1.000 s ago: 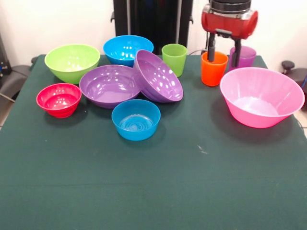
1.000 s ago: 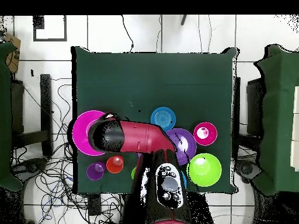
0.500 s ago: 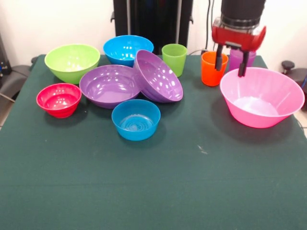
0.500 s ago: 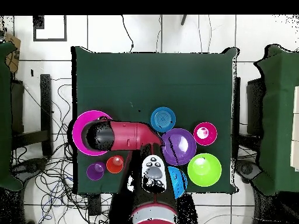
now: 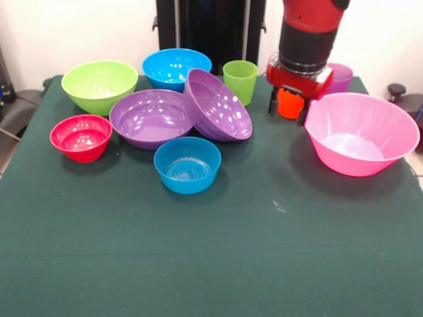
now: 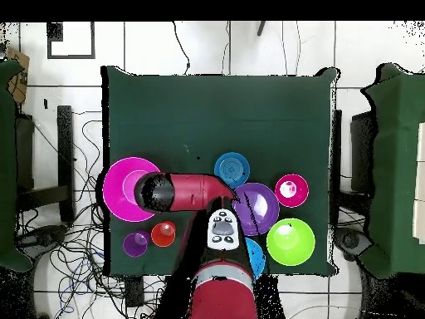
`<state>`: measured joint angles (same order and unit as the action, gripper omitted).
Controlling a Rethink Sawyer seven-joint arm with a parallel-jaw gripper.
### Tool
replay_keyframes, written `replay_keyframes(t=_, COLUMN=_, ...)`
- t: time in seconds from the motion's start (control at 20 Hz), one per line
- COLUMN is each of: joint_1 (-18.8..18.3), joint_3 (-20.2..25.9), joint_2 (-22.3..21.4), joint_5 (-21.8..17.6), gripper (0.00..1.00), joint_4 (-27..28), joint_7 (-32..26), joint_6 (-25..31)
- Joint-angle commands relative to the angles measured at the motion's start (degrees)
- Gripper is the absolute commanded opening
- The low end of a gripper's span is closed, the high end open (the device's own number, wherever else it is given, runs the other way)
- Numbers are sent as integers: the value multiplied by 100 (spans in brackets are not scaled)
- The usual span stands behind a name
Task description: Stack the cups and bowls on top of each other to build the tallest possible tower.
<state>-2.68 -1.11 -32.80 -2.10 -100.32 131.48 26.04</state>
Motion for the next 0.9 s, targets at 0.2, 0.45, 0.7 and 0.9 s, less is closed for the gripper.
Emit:
replay_keyframes(t=0.2, joint_1=-115, joint_3=230, joint_2=265, joint_5=-361, gripper=100, joint_4=360, joint_7=-1, joint_6=-187)
replay_keyframes(t=0.45, joint_1=-116, joint_3=341, joint_2=44, joint_5=-274, gripper=100, joint_4=191, joint_7=6, joint_6=-71)
replay_keyframes(t=0.7, joint_1=-147, joint_3=446, joint_2=-437, joint_5=-143, gripper=100, joint_4=-95, joint_7=-29, joint_6=257)
replay_keyframes(t=0.9, joint_1=-125, joint_3=570, joint_2=-742, joint_5=17, gripper=100, joint_4=-319, joint_7=47, joint_6=441)
